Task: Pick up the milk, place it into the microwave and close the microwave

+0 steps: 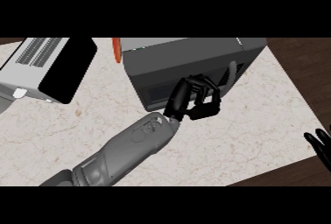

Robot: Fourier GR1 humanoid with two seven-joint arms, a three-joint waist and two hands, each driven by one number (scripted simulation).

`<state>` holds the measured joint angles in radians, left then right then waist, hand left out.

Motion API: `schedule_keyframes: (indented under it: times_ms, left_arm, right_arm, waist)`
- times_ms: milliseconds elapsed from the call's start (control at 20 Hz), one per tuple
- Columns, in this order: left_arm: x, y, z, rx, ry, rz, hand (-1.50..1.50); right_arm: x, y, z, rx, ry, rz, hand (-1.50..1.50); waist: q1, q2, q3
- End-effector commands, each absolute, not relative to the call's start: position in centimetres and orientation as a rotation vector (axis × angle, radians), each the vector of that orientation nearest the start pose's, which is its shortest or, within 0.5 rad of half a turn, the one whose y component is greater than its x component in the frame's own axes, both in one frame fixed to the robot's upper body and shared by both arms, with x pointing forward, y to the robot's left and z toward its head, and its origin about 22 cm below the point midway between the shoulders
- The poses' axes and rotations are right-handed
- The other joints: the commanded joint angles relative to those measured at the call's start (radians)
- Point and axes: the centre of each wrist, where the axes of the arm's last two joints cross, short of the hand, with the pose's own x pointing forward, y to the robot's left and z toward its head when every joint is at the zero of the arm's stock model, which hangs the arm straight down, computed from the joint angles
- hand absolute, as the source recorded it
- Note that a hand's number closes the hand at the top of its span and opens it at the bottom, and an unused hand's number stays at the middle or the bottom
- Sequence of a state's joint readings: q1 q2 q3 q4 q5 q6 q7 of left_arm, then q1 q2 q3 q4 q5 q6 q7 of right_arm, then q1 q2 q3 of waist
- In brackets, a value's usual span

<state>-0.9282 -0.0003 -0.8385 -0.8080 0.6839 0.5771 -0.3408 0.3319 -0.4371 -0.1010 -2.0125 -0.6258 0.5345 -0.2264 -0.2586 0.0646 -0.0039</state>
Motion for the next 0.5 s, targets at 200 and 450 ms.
schedule_keyframes:
  times_ms: [200, 450]
  left_arm:
    - [35.88, 0.75, 4.73, -0.217, -1.738, -0.248, 1.5]
    - [36.24, 1.26, 4.52, -0.185, -1.728, -0.155, 1.5]
  right_arm:
    - [16.51, -33.28, 9.64, 0.561, -1.947, 0.28, -1.5]
    - [16.38, -33.29, 9.86, 0.584, -1.949, 0.269, -1.5]
  waist:
    - [-0.015, 0.016, 0.001]
    - [-0.023, 0.015, 0.001]
